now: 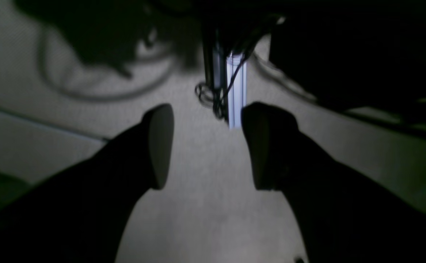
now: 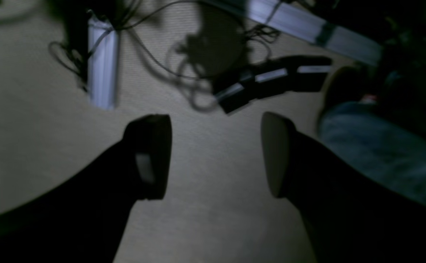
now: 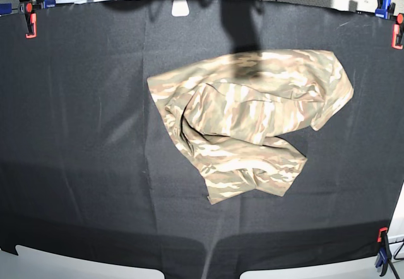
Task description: Layout the t-shirt on the table in an organized manner, then fold the t-shirt properly
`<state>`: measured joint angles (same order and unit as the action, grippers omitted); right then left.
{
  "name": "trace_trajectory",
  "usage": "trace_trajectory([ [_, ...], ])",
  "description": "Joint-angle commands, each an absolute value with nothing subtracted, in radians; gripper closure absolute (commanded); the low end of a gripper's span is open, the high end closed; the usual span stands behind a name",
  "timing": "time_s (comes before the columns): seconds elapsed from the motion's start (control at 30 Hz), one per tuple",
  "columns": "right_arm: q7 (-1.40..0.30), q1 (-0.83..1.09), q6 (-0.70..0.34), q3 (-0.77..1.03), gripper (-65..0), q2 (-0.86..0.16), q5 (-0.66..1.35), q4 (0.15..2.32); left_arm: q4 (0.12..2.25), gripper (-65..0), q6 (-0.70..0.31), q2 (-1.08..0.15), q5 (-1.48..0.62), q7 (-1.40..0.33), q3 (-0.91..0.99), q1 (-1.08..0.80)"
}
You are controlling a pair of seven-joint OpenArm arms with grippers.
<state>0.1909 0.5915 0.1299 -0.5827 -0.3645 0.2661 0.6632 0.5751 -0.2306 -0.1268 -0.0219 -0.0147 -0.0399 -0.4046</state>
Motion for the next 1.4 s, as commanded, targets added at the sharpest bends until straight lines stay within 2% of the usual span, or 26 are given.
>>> trace_trajectory([
  [0.0,0.198,0.631,0.127,-0.583,-37.0,-0.390,0.273,0.708,0.626,-31.8,-0.236,-0.138,-0.033,-0.009,-0.042,-0.444],
  [0.27,0.194,0.867,0.131,-0.581,-37.0,-0.529,0.275,1.127,1.034,-31.8,-0.236,-0.184,-0.191,-0.167,-0.040,-0.667],
  [0.33,0.194,0.925,0.131,-0.571,-37.0,-0.553,0.327,1.215,1.118,-31.8,-0.236,-0.190,-0.196,-0.190,-0.040,-0.716],
  [0.57,0.195,1.074,0.131,-0.433,-37.0,-0.562,0.367,1.419,1.332,-31.8,-0.236,-0.195,-0.196,-0.191,-0.040,-0.848],
  [0.93,0.194,1.131,0.130,-0.224,-37.0,-0.562,0.367,1.650,1.558,-31.8,-0.236,-0.195,-0.196,-0.229,-0.040,-0.944],
  [1.07,0.190,1.131,0.129,-0.186,-37.0,-0.562,0.367,1.725,1.635,-31.8,-0.236,-0.195,-0.197,-0.302,-0.040,-0.953],
  [1.37,0.156,1.125,0.129,-0.144,-37.0,-0.562,0.367,1.880,1.801,-31.8,-0.236,-0.196,-0.232,-0.334,-0.040,-0.965],
])
